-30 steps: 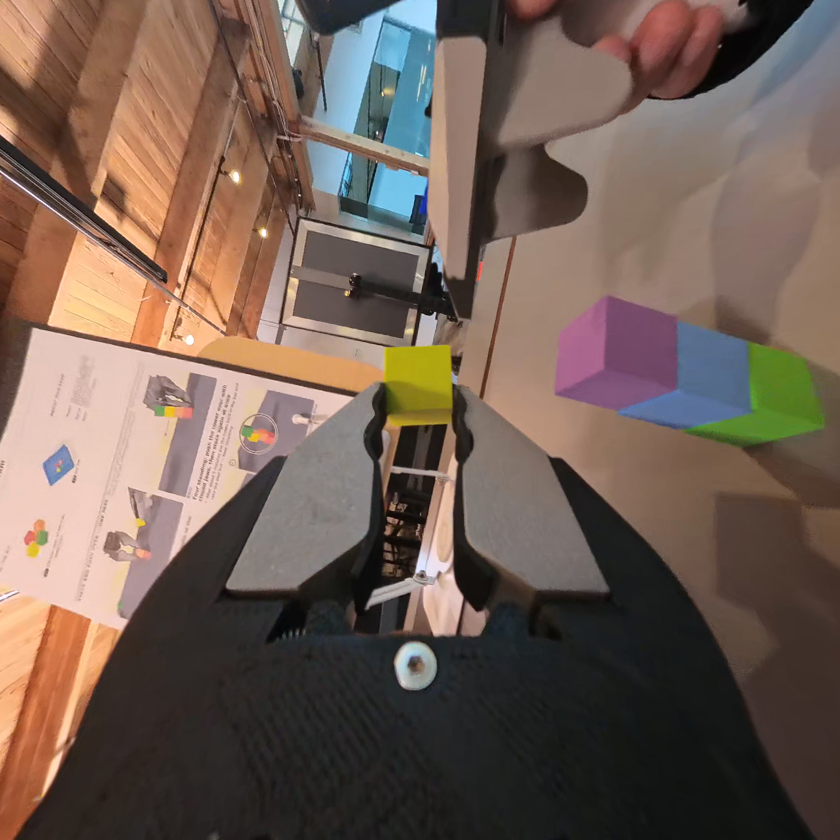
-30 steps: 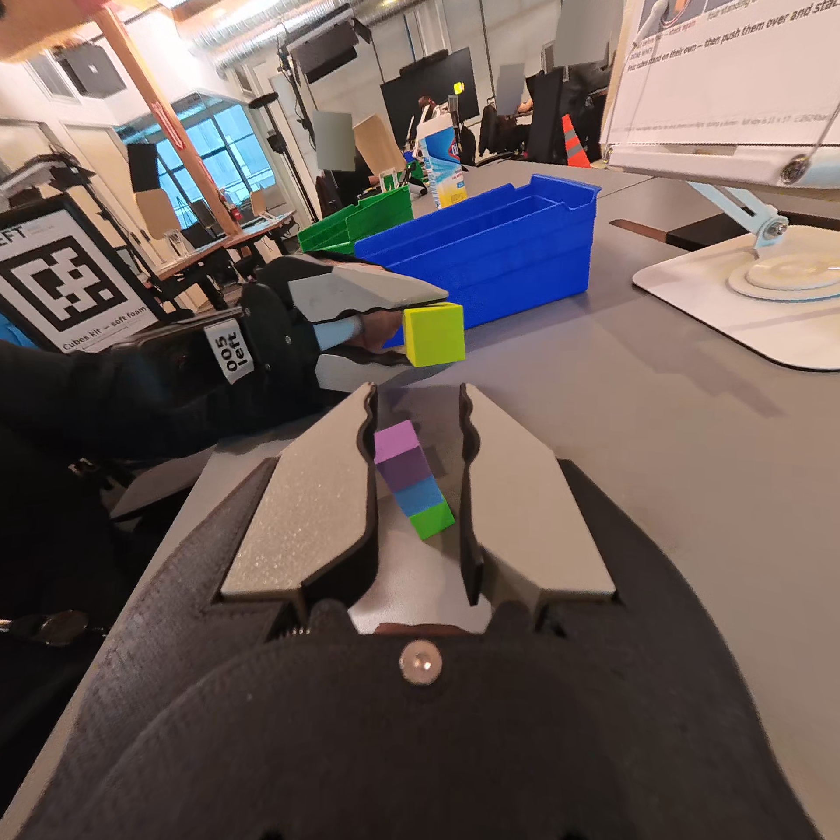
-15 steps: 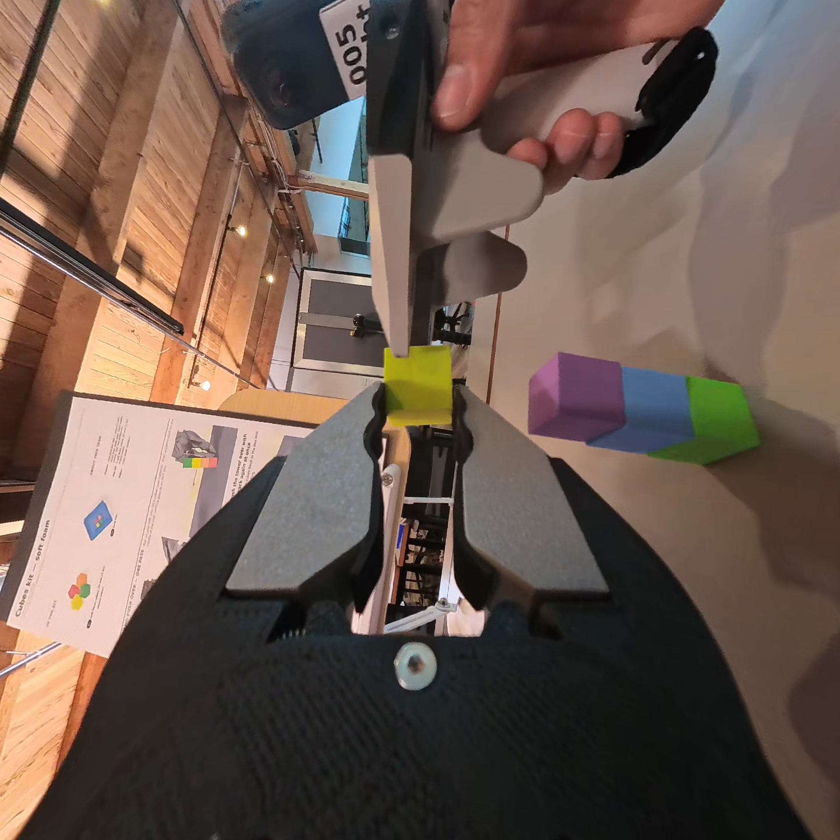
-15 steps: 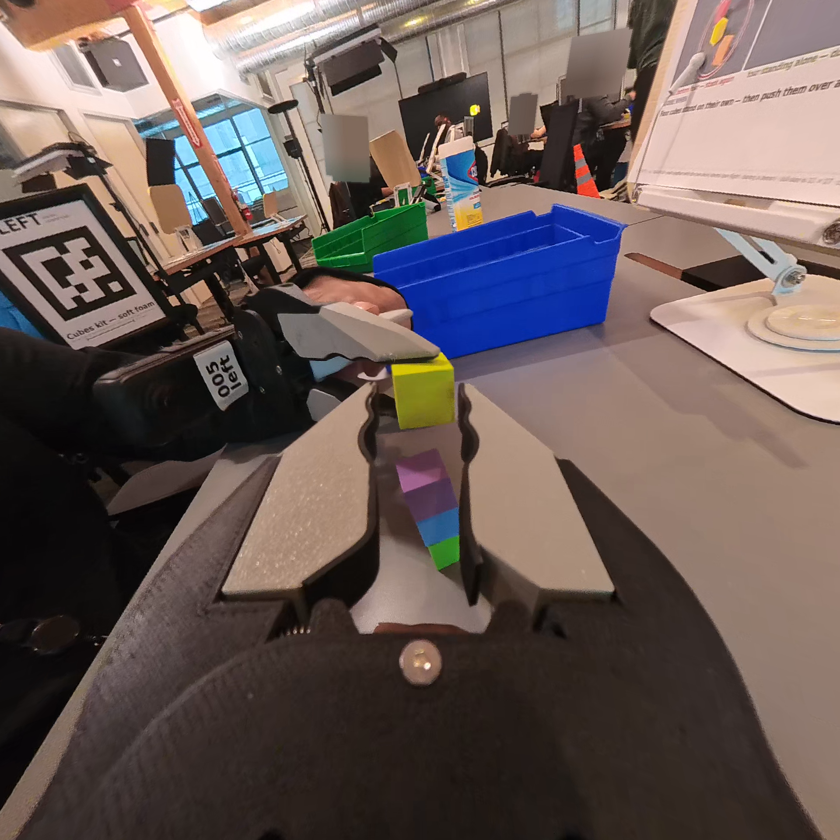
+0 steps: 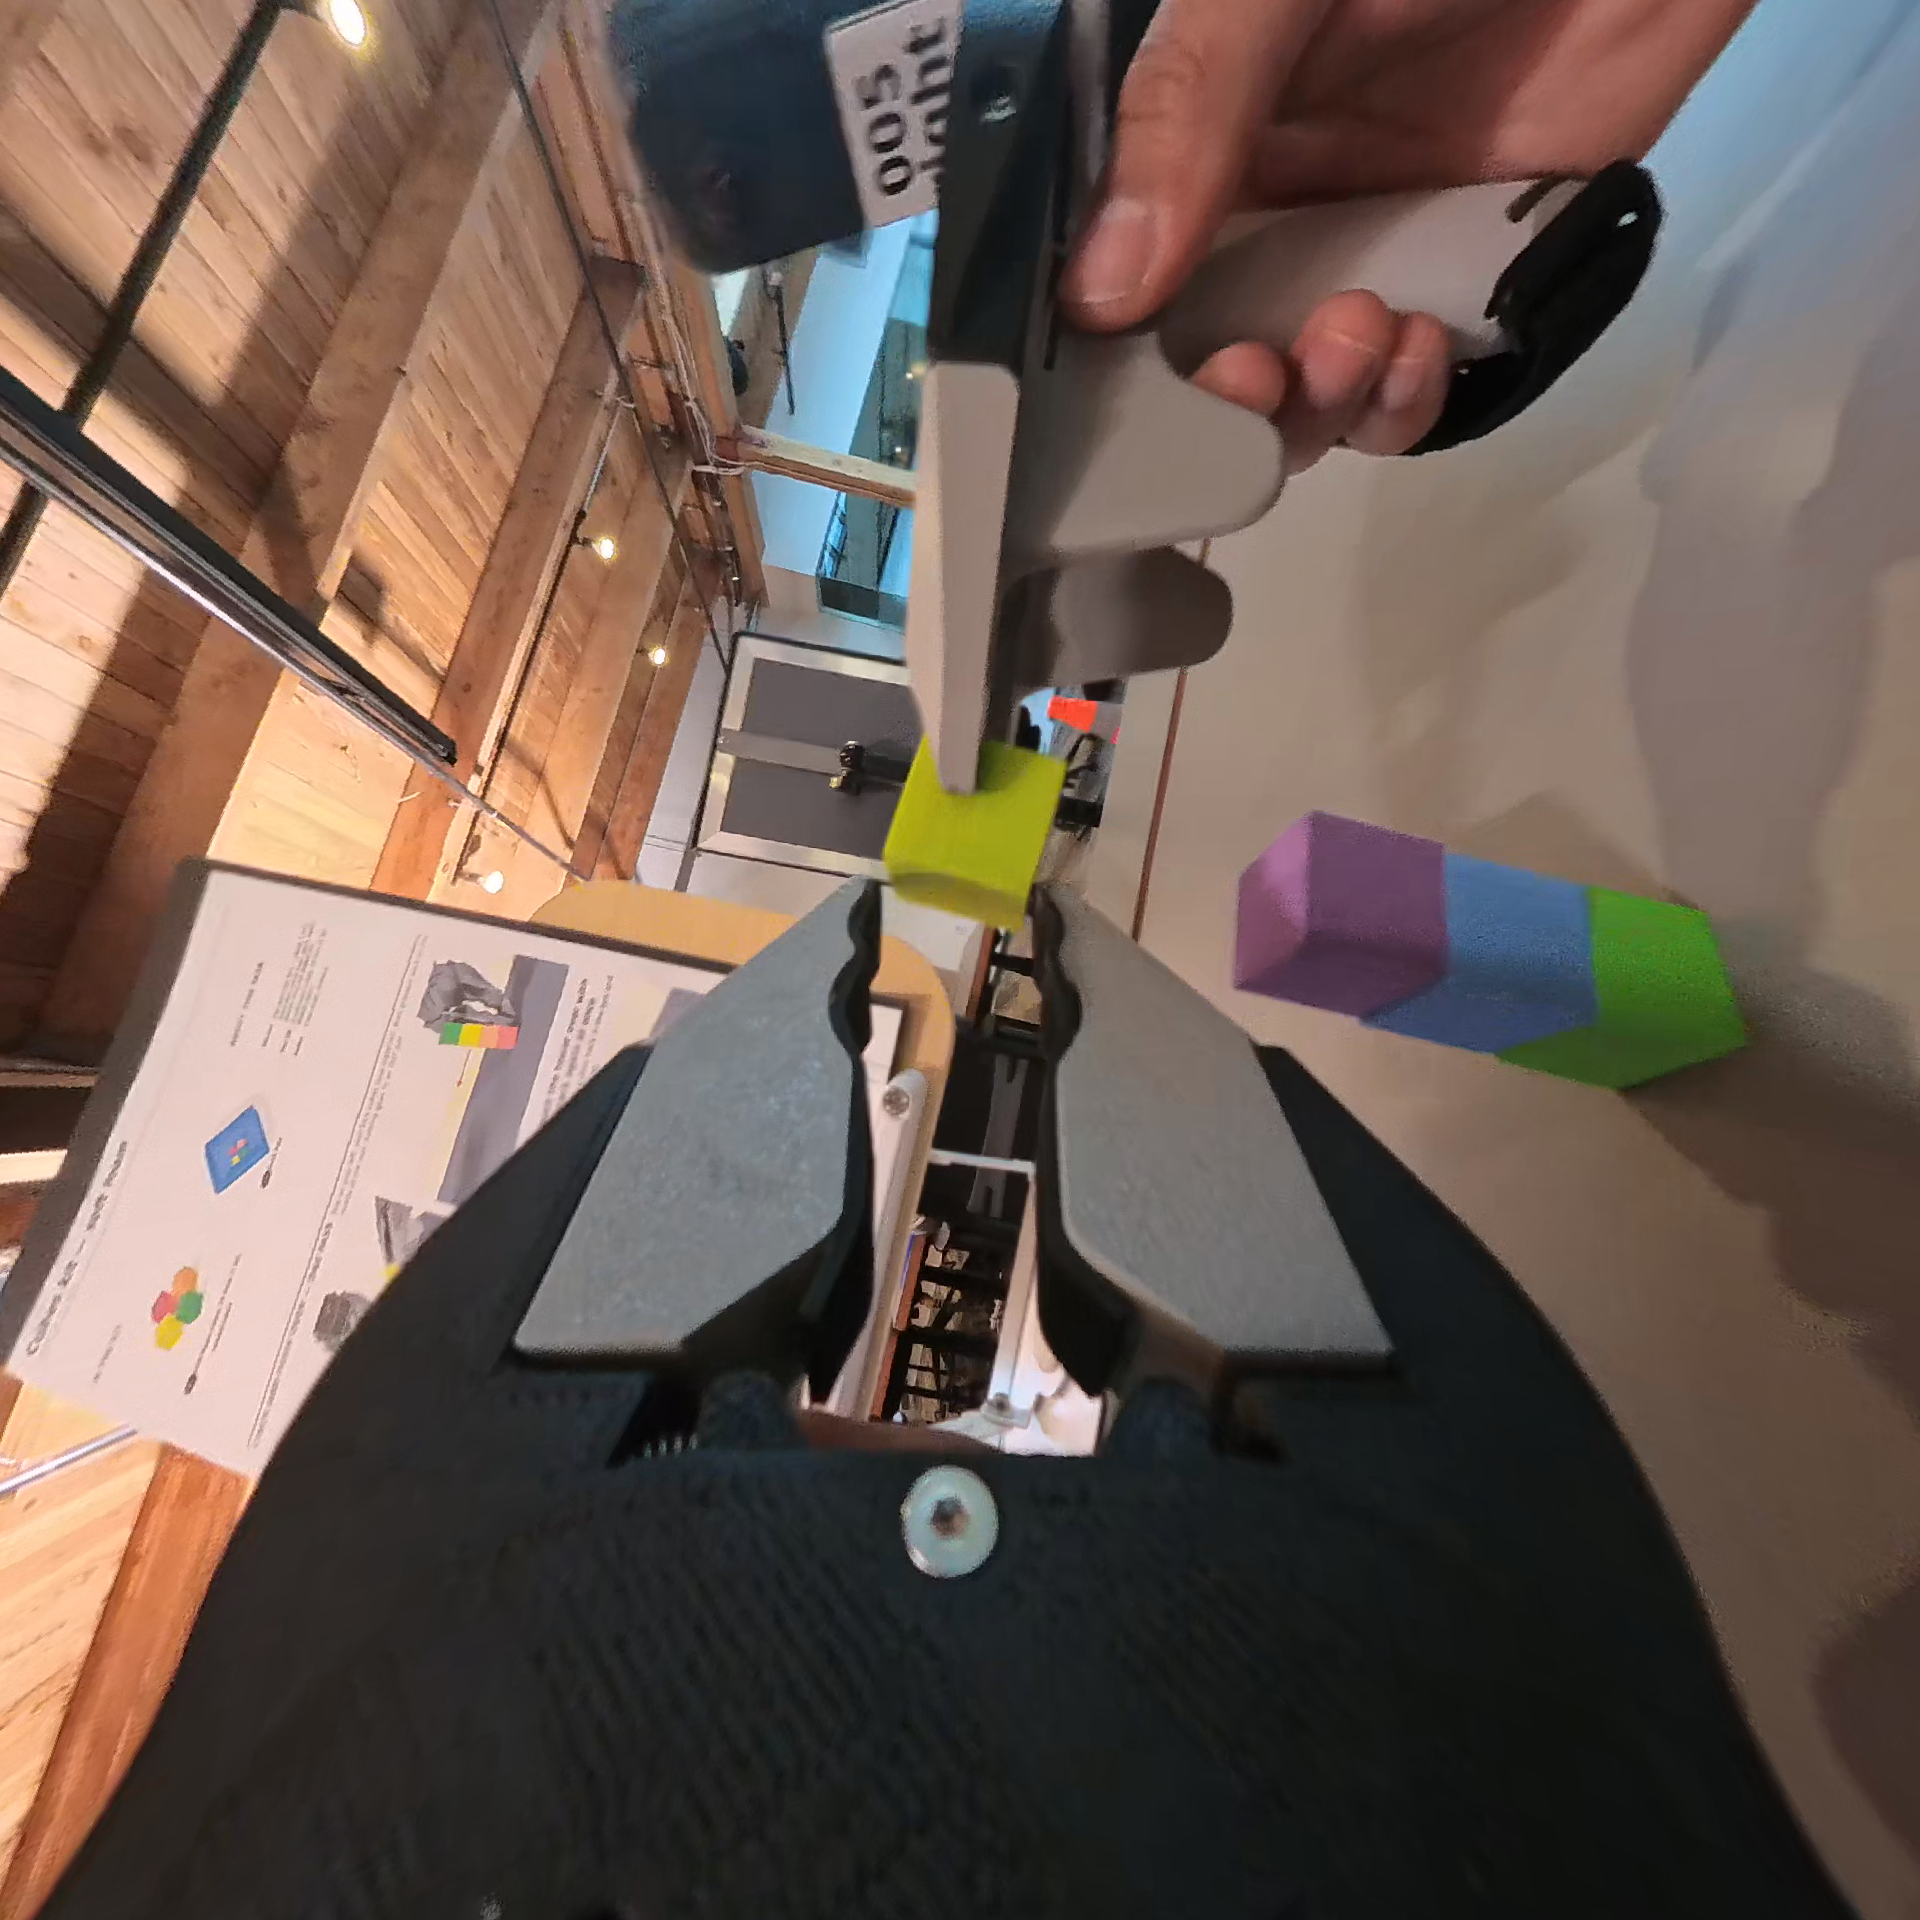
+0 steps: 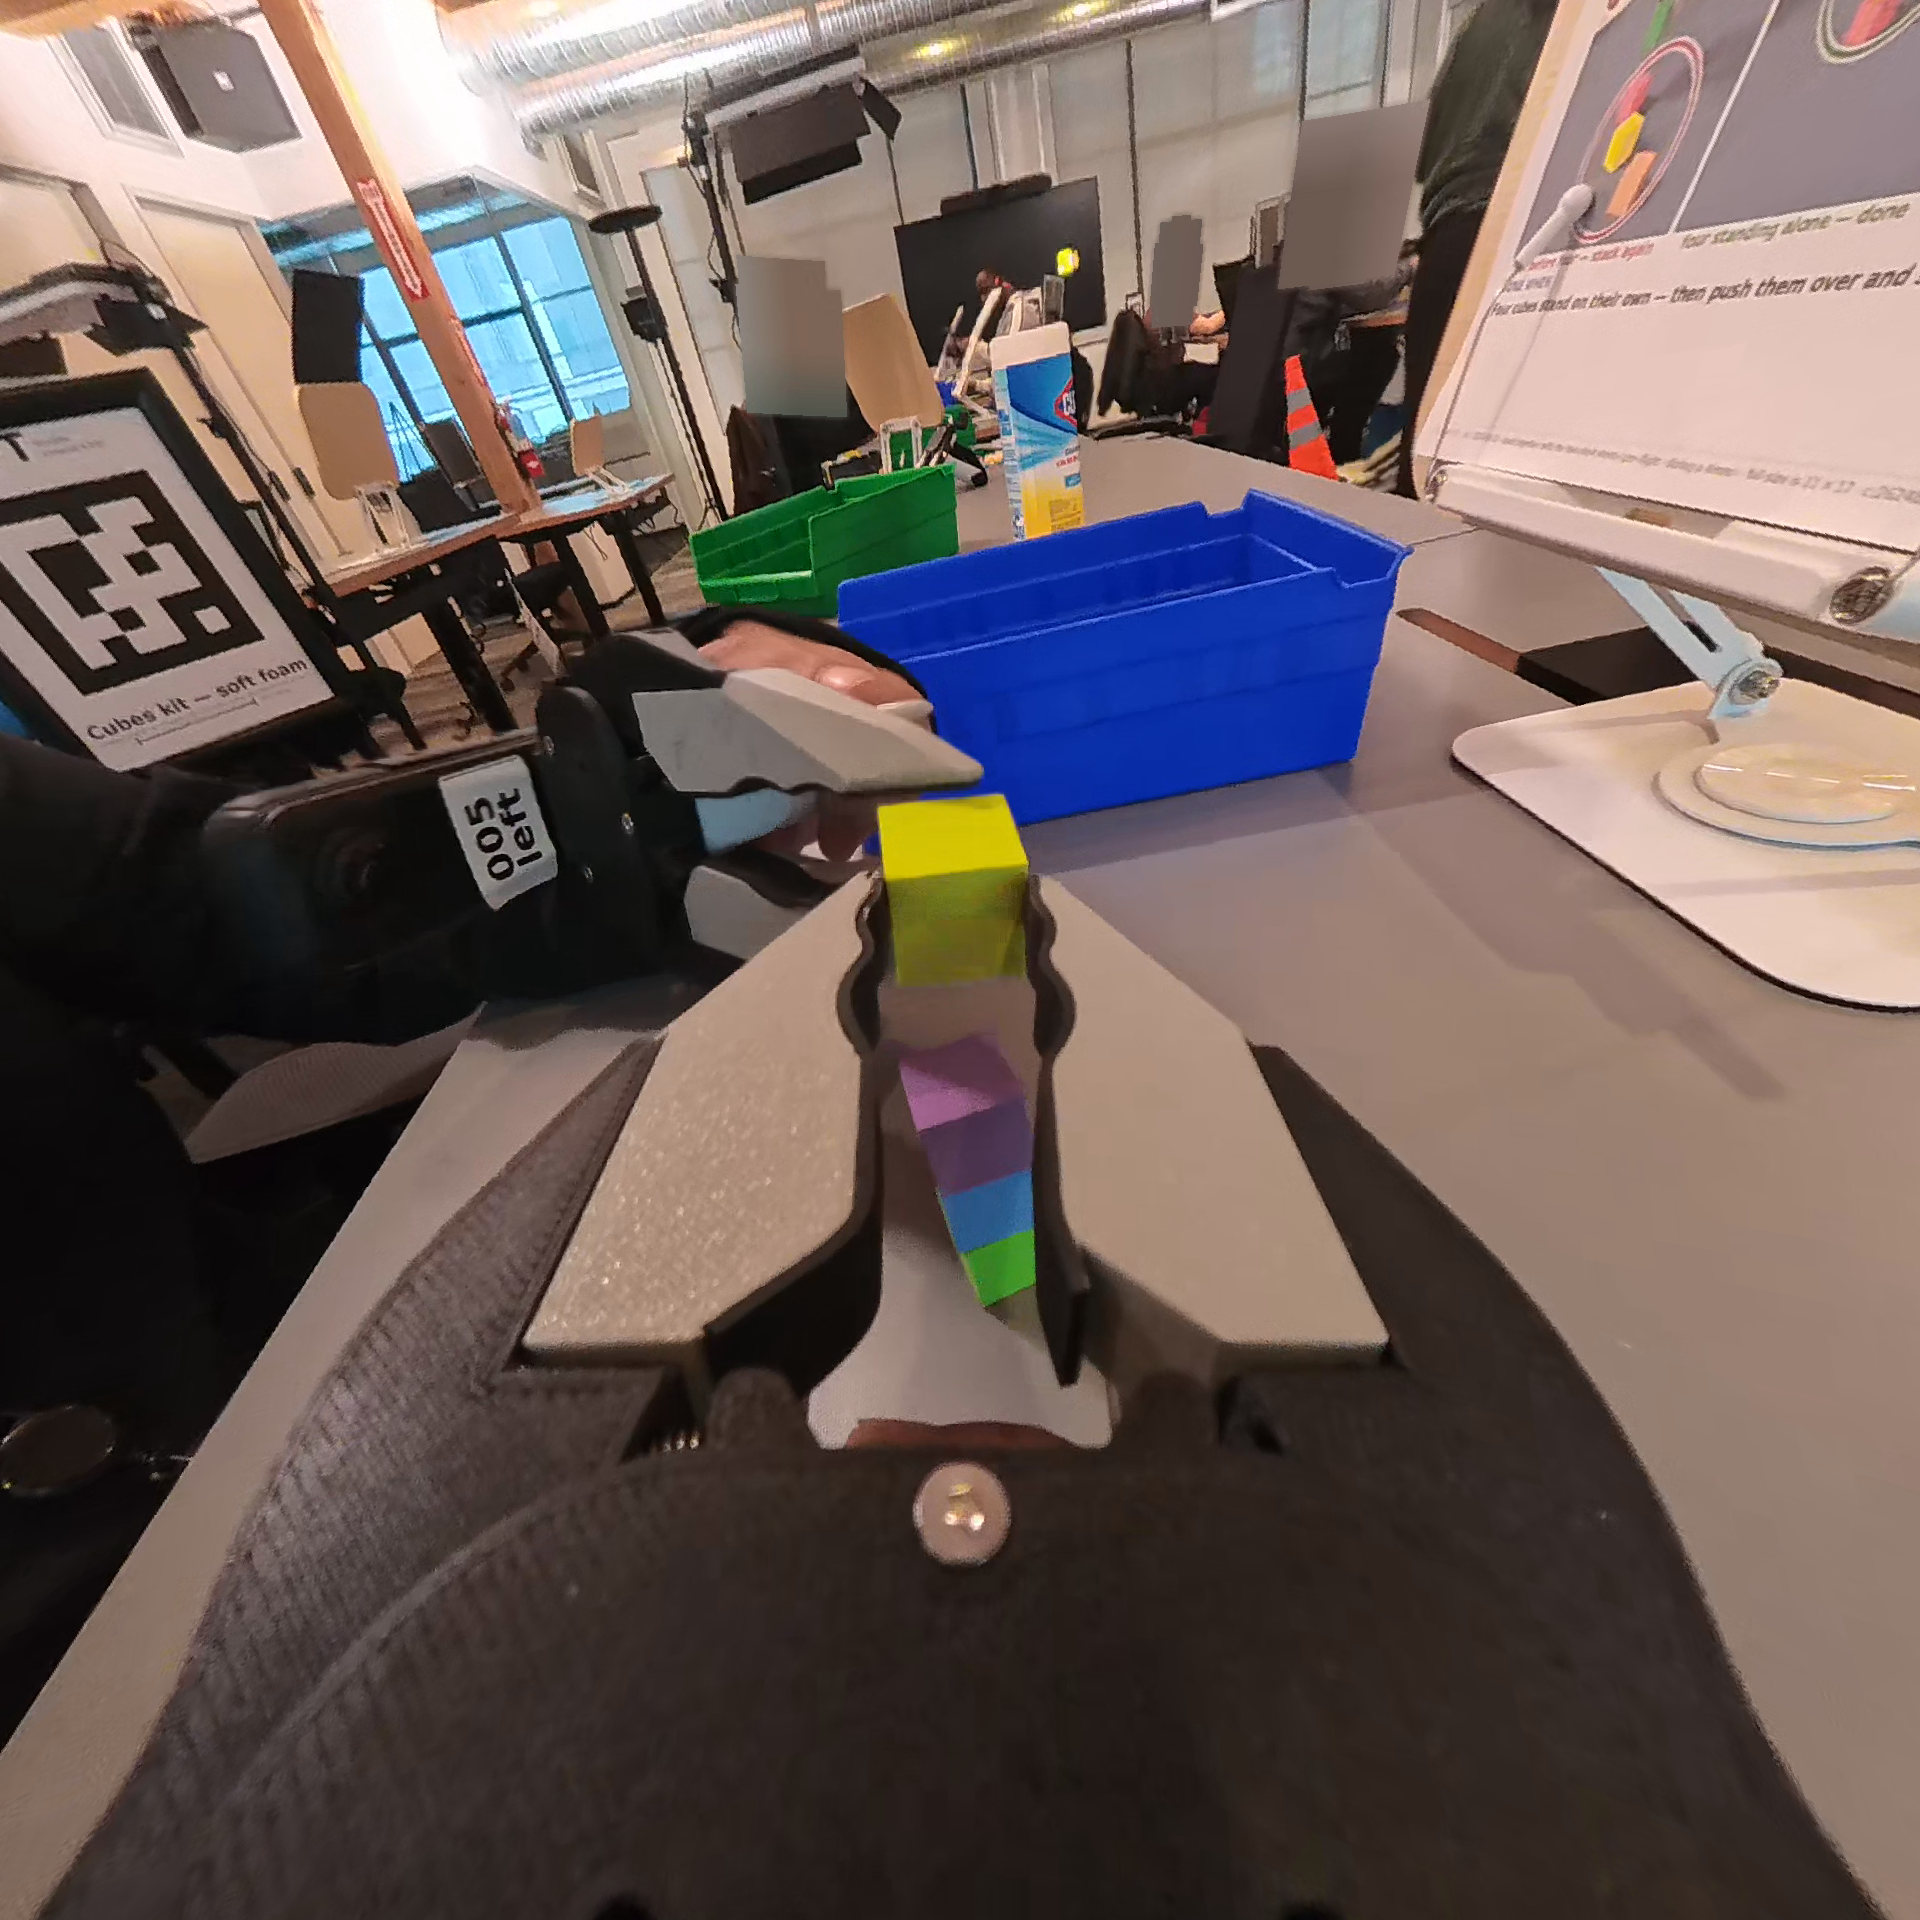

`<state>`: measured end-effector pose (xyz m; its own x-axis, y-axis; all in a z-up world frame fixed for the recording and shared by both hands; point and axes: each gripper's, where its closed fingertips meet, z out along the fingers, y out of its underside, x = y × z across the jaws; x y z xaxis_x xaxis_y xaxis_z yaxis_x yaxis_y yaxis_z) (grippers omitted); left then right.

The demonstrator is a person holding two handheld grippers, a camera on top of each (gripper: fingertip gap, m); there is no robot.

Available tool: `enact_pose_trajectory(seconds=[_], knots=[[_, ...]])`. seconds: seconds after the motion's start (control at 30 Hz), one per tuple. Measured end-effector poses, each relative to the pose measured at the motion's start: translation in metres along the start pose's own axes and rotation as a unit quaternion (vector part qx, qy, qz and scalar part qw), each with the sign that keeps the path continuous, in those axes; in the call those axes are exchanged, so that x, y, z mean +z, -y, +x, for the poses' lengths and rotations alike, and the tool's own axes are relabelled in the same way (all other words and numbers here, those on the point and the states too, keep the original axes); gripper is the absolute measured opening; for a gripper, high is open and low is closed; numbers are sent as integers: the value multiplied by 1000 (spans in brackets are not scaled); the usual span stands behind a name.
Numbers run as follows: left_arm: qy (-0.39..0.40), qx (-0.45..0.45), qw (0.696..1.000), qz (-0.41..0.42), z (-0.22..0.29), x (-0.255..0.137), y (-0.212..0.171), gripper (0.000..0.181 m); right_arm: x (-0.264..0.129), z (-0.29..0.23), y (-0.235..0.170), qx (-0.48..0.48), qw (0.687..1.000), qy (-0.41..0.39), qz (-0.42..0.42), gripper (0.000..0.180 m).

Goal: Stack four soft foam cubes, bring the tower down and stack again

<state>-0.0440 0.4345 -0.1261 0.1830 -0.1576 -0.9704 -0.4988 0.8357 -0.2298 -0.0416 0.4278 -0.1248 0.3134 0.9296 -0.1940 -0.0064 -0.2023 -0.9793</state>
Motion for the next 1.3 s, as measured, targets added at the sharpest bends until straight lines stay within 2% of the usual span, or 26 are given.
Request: enact_pose_trajectory(seconds=[0.17, 0.27, 0.37, 0.43, 0.5, 0.63, 0.73, 0.8, 1.0, 1.3], knots=[[19, -48, 999, -4, -18, -13, -14, 23, -10, 4, 3, 5, 1000, 12, 24, 23], [43, -84, 994, -52, -27, -14, -41, 13, -9, 0, -6, 0, 999, 33, 11, 23], [12, -116, 987, -108, -10, -7, -69, 13, -4, -5, -15, -16, 999, 44, -11, 23], [-42, -167, 976, -132, 12, -3, -80, 14, 0, -7, -21, -28, 998, 44, -26, 24], [-109, -283, 944, -129, 31, -1, -81, 12, 3, -9, -25, -40, 997, 44, -39, 24], [-197, -477, 842, -159, 51, -5, -91, 10, 4, -9, -28, -53, 997, 40, -43, 24], [-267, -570, 761, -160, 64, -12, -82, 11, 4, -8, -29, -51, 997, 41, -41, 24], [-299, -586, 736, -161, 74, -15, -76, 10, 3, -6, -32, -51, 997, 40, -45, 24], [-349, -527, 742, -224, 111, -24, -85, 14, 4, -4, -34, -52, 997, 37, -48, 24], [-364, -521, 743, -211, 113, -28, -79, 13, 6, -3, -40, -57, 996, 35, -61, 23]])
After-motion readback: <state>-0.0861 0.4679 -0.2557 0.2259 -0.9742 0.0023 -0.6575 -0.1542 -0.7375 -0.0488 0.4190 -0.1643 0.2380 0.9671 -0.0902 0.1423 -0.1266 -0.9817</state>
